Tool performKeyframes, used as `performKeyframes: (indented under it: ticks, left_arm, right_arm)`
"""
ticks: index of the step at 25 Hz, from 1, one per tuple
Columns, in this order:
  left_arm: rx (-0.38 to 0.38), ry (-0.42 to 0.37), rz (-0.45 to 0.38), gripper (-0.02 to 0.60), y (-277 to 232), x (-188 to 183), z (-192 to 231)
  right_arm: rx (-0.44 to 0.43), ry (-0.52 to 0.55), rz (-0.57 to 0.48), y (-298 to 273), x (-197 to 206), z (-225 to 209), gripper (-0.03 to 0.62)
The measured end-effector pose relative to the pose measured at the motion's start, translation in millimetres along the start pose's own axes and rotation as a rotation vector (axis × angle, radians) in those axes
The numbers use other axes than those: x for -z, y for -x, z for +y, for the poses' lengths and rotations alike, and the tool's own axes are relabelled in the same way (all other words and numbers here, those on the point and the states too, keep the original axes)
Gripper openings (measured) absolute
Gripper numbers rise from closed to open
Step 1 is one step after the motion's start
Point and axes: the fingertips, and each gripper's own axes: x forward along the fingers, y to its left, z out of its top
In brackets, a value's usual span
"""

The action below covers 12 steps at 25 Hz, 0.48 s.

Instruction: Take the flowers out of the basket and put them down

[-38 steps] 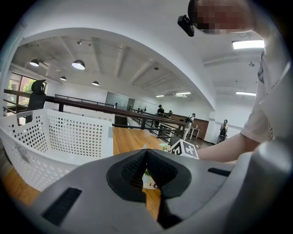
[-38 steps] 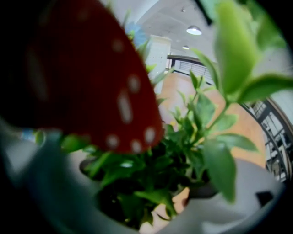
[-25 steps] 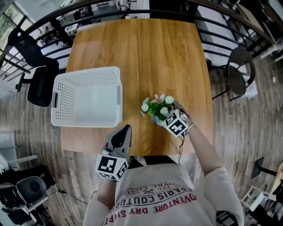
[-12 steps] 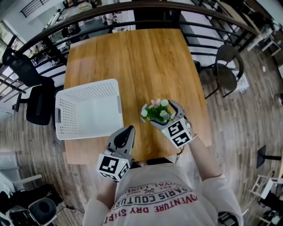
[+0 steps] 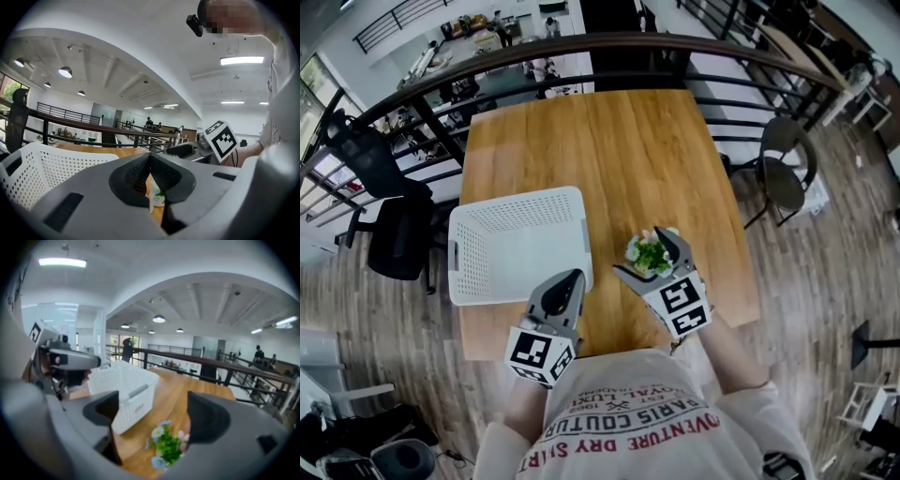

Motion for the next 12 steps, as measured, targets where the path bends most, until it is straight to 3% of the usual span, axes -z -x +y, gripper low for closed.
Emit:
performKeyframes:
  ticks: [4,5,6,7,12]
  left_arm:
    - [-0.036,-0.01,-0.029,0.023,16.2,-14.0,25.3]
    - [-0.042,-0.014,-0.032,0.023,19.7,-15.5,29.9]
    - [-0.049,-0.016,-0.036,0.023,23.1,-16.5,34.3]
    - [-0.054,-0.017,-0.04,0.023,26.5,-17.4,38.5]
    - [-0.081,-0.013,-0.053,0.023,38.4,-20.8,57.3]
  right_arm:
    - [-0.003,-0.021,-0.063,-7.9,-24.4,25.9,0.45]
    - [0.042,-0.033,-0.085,-7.5,-28.9,25.5,0.362]
    - [0.098,-0.044,-0.107,-6.4,-32.9,22.8,0.16]
    - [0.142,-0.052,-0.123,-5.9,-36.2,21.0,0.061]
    - [0.169,-0.067,-0.143,-11.8,-47.7,27.3,0.048]
